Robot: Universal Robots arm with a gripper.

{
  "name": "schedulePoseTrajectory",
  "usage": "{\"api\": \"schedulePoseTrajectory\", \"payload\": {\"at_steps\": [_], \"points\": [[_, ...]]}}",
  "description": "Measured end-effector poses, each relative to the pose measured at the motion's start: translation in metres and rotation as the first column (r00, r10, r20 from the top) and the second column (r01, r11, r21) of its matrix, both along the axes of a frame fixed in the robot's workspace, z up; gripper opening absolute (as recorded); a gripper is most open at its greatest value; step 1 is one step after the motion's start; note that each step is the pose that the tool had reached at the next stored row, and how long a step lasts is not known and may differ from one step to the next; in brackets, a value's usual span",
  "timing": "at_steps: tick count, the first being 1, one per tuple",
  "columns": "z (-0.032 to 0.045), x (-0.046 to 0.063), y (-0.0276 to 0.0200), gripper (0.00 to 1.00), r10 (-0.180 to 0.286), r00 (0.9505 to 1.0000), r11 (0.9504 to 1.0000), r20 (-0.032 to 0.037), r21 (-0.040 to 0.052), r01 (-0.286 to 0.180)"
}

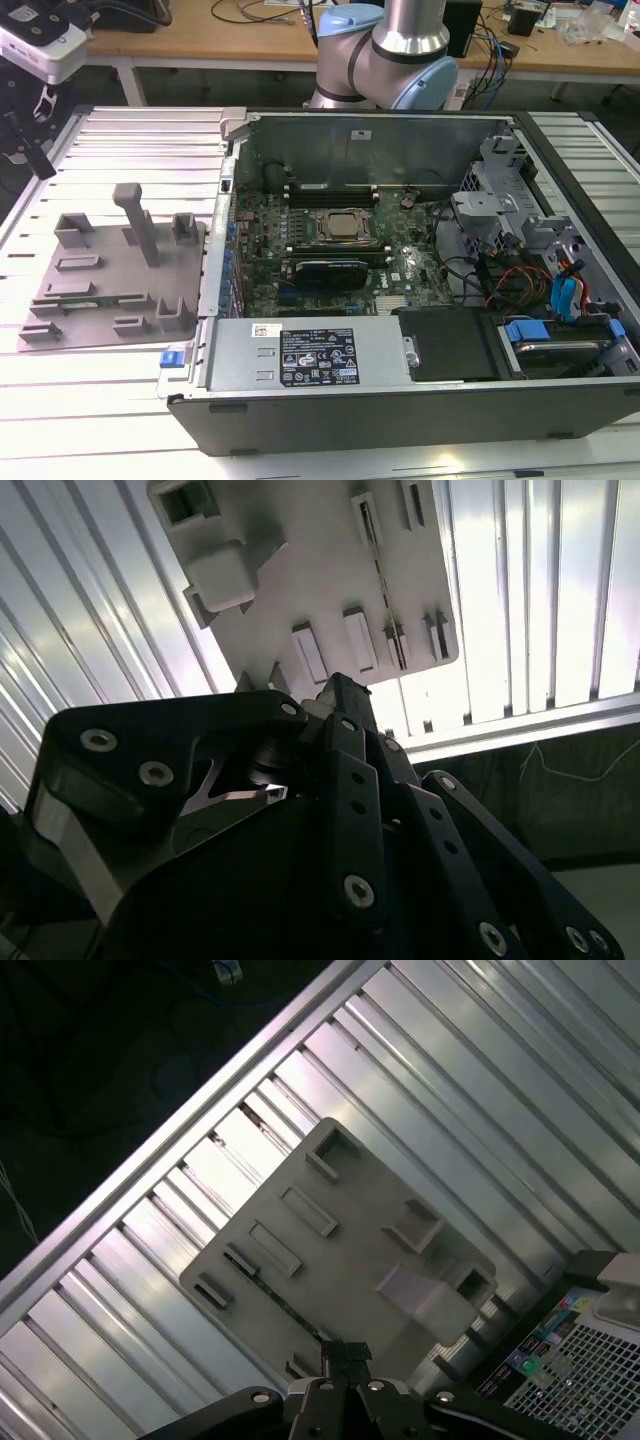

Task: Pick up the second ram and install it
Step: 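Pick up the second ram and move it above second insertion slot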

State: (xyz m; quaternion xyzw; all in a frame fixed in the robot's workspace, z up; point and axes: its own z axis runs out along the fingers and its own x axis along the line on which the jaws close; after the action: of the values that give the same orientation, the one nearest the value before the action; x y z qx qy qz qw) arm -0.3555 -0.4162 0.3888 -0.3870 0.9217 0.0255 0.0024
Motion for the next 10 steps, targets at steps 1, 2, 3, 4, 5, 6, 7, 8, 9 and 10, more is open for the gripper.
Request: {"api": "schedulePoseTrajectory", "payload": {"at_steps": [1,2,3,4,5,6,7,8,9,10], "points": [[0.0000,0.0000,0.0000,0.08,0.013,0.9999,0.9999,0.0000,0.0000,-0.013],[0.0000,0.0000,0.0000,0.08,0.023,0.9997,0.9997,0.0000,0.0000,-0.023],[0.0000,0.0000,0.0000,0.08,0.029,0.9996,0.9996,0.0001,0.0000,-0.029],[0.0000,0.0000,0.0000,0.08,0.035,0.9994,0.9994,0.0000,0.0000,-0.035],[0.0000,0.0000,0.0000,0.08,0.043,0.9991,0.9991,0.0000,0.0000,-0.043],[0.0000,0.0000,0.0000,0.08,0.050,0.9988,0.9988,0.0001,0.0000,-0.050],[0.0000,0.0000,0.0000,0.08,0.058,0.9983,0.9983,0.0001,0.0000,-0.058],[0.0000,0.0000,0.0000,0.08,0.065,0.9979,0.9979,0.0001,0.0001,-0.065],[0.0000,0.0000,0.0000,0.08,0.081,0.9967,0.9967,0.0000,0.0000,-0.081],[0.0000,0.0000,0.0000,0.08,0.089,0.9961,0.9961,0.0000,0.0000,-0.089]]}}
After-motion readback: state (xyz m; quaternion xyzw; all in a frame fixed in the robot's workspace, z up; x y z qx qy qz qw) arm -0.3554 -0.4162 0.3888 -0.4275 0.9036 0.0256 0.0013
